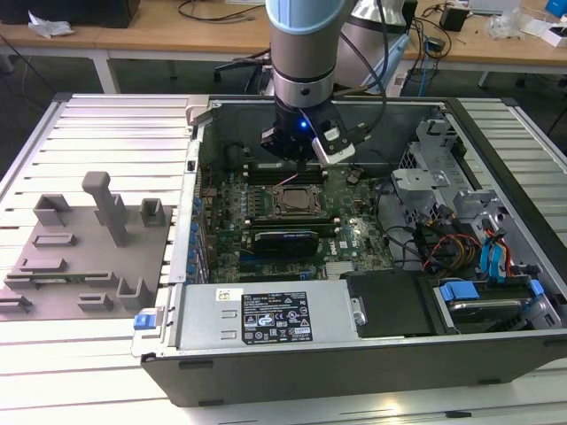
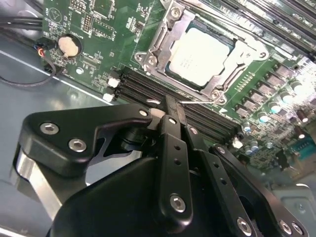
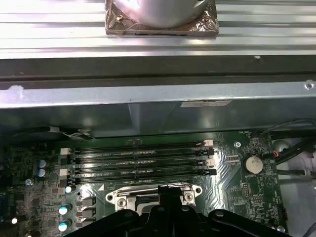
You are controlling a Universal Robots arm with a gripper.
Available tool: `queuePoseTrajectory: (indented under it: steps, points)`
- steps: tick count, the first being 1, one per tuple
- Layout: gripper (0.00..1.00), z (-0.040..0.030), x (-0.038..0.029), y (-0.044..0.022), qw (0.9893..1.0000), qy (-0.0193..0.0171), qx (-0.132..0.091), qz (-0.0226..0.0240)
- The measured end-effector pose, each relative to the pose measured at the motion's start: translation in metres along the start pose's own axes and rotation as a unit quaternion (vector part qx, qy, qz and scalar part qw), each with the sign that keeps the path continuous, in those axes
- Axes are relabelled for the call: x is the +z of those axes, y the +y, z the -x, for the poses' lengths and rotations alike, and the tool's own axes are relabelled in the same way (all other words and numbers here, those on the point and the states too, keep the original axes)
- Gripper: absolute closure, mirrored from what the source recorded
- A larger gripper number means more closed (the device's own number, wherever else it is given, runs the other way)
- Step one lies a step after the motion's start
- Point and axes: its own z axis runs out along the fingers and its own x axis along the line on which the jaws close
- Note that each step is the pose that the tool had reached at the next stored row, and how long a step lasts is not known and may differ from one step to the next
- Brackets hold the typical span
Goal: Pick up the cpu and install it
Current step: 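Install the first cpu locking lever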
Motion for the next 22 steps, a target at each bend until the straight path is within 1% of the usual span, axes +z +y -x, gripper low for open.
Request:
queuePoseTrajectory:
  steps: [1,2,5,8,14,19,21,22]
  points:
    - [0.89,-0.0009,0.0015,-0.0004,1.0000,-0.0015,0.000,0.0000]
    - [0.89,-0.0017,0.0030,-0.0008,1.0000,-0.0021,0.000,0.0001]
    - [0.89,-0.0038,0.0087,-0.0015,1.0000,-0.0026,-0.001,0.0002]
    - [0.89,-0.0064,0.0125,0.0022,1.0000,-0.0027,-0.001,0.0001]
    - [0.89,-0.0113,0.0168,0.0091,1.0000,-0.0028,-0.001,0.0002]
    - [0.89,-0.0134,0.0221,0.0087,1.0000,-0.0030,0.000,-0.0009]
    - [0.89,-0.0138,0.0249,0.0080,1.0000,-0.0047,0.007,-0.0017]
    - [0.89,-0.0139,0.0273,0.0074,0.9998,-0.0071,0.018,-0.0028]
